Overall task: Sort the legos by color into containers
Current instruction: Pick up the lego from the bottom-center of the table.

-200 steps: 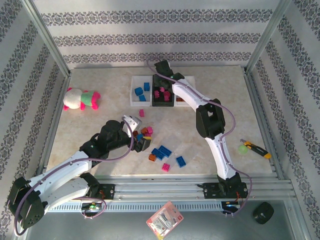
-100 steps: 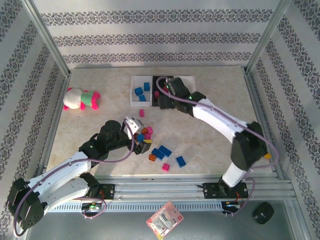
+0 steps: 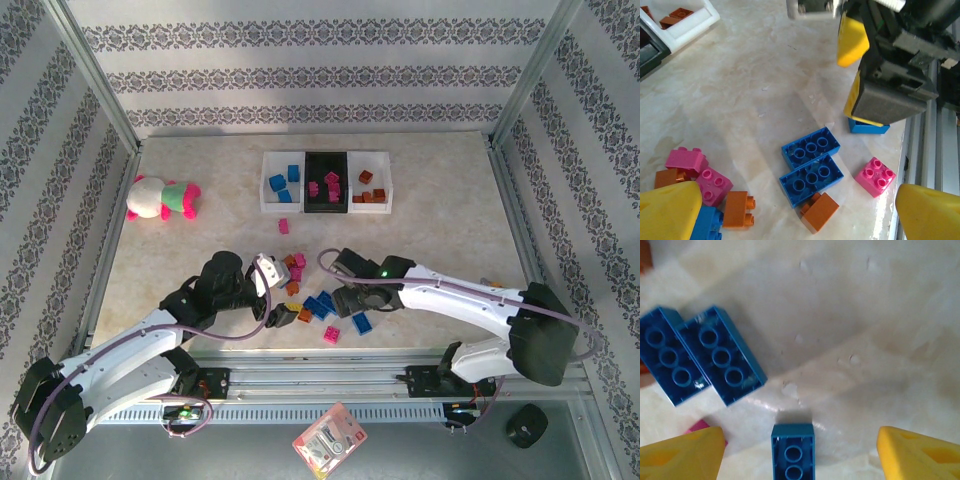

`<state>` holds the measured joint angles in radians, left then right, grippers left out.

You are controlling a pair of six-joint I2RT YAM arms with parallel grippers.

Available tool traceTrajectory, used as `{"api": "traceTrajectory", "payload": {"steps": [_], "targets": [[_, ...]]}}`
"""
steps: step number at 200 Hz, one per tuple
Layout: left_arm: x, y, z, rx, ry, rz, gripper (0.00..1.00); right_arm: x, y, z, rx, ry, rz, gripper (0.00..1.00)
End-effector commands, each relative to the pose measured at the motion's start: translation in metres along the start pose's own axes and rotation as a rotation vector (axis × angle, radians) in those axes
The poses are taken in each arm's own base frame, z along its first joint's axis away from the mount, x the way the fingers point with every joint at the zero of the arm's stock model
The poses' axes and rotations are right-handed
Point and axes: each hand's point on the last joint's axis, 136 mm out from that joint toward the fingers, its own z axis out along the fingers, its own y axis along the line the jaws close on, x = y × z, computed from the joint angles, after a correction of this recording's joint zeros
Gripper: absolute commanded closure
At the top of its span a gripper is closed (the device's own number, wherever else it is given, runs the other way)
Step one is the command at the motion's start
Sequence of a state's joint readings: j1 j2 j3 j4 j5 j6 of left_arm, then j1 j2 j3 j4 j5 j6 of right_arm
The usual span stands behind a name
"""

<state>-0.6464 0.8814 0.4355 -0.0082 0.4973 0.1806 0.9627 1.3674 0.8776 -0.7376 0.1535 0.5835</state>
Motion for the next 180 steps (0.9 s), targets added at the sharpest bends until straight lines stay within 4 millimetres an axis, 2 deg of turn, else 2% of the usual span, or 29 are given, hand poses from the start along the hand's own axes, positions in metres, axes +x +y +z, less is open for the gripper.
{"api": "traceTrajectory", "payload": {"steps": [1,28,69,92,118,135,149,180], "targets": [[-0.010,-0.005,-0.004,0.023,-0.055,0.066,0.01,0.024,0.000,0.018,0.027,0.100,0.070,0.21],[-0.008,-0.006,-0.006,0.014,-0.071,0.075,0.01,0.032,-0.001,0.034,0.068,0.154,0.080,0.26],[-0.006,-0.006,-0.006,0.015,-0.064,0.082,0.01,0.042,0.000,0.053,0.084,0.203,0.077,0.47],[-0.005,-0.006,-0.005,0.017,-0.061,0.082,0.01,0.045,0.002,0.056,0.072,0.215,0.085,0.58],[-0.006,-0.006,-0.004,0.022,-0.060,0.081,0.01,0.040,0.000,0.049,0.077,0.186,0.091,0.67],[-0.009,-0.006,-0.003,0.026,-0.061,0.079,0.01,0.029,-0.004,0.040,0.087,0.144,0.093,0.69],[-0.010,-0.004,-0.002,0.020,-0.061,0.071,0.01,0.011,-0.009,0.031,0.097,0.088,0.104,0.69],[-0.013,0.006,0.000,-0.026,-0.055,0.043,0.01,-0.056,-0.028,0.010,0.109,-0.111,0.190,0.70]]}}
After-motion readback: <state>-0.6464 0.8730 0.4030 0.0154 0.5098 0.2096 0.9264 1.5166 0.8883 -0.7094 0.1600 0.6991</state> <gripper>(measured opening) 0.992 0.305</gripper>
